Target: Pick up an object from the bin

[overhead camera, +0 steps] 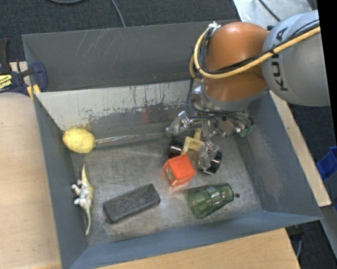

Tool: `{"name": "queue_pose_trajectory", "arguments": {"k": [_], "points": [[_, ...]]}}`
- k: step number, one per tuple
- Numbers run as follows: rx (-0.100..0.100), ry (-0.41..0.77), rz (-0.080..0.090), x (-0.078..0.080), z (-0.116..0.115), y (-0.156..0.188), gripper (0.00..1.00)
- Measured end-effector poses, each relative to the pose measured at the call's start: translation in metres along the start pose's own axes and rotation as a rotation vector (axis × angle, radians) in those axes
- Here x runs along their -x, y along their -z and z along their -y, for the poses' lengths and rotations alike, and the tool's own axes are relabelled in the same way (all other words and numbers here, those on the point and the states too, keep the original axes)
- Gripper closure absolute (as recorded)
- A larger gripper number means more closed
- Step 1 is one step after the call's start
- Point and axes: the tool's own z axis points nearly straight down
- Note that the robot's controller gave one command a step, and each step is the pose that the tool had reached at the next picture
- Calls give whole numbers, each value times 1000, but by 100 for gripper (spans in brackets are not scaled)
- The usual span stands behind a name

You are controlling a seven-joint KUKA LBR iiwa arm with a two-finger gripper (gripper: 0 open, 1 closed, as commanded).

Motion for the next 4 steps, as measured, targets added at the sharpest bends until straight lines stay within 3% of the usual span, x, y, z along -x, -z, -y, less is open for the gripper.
{"name": "queue_pose_trajectory", "arguments": {"k": [1, 2, 4], "points": [[-4, 160, 15, 8, 0, -56, 0], [1, 303, 1, 12, 0, -53, 100], [3, 302, 1, 11, -1, -50, 100]]}}
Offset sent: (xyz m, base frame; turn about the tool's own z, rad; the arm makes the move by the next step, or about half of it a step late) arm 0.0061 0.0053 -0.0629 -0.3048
